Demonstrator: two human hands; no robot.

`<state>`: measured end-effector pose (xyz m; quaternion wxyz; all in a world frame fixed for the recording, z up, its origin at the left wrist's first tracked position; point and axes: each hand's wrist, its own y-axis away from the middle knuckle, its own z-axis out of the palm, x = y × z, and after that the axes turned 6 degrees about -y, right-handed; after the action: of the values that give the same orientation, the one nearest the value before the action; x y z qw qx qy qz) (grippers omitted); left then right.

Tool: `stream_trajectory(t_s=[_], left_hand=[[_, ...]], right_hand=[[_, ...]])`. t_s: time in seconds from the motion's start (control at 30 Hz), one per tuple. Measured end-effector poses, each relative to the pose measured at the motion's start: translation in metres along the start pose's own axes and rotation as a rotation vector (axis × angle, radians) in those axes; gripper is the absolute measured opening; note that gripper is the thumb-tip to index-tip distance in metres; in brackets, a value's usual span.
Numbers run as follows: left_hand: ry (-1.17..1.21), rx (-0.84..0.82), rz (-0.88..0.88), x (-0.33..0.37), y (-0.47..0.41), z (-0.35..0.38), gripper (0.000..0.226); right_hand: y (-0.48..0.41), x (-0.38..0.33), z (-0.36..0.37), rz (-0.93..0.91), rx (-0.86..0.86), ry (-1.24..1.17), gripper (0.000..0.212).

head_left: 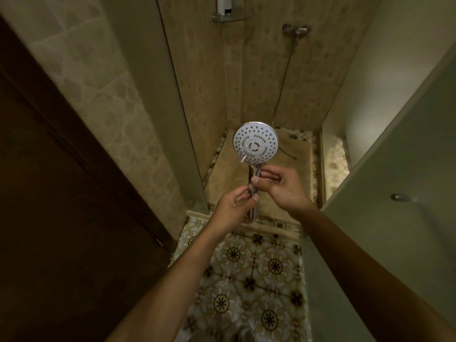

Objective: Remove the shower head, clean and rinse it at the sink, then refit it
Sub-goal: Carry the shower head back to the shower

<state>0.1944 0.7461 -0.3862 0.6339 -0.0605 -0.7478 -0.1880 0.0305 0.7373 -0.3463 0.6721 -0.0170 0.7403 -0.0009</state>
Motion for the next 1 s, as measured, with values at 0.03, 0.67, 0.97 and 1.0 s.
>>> stream_trajectory(t_s=[0.03, 0.67, 0.97, 1.0], left_hand=[[-0.005, -0.009, 0.007, 0.001, -0.010, 0.000, 0.034], [0.026, -0.161, -0.039, 0.027, -0.232, -0.083, 0.022], [0.007, -0.187, -0.012, 0.042, -0.328, -0.126, 0.035], [0.010, -0.189, -0.016, 0.043, -0.337, -0.127, 0.035]], right_hand=[[-0.007, 0.002, -0.004, 0.002, 0.018, -0.007, 0.013], [-0.220, 0.017, -0.005, -0.010, 0.176, 0.102, 0.029], [-0.319, 0.015, -0.003, 0.030, 0.226, 0.153, 0.016], [-0.327, 0.016, -0.004, 0.032, 0.227, 0.151, 0.017]])
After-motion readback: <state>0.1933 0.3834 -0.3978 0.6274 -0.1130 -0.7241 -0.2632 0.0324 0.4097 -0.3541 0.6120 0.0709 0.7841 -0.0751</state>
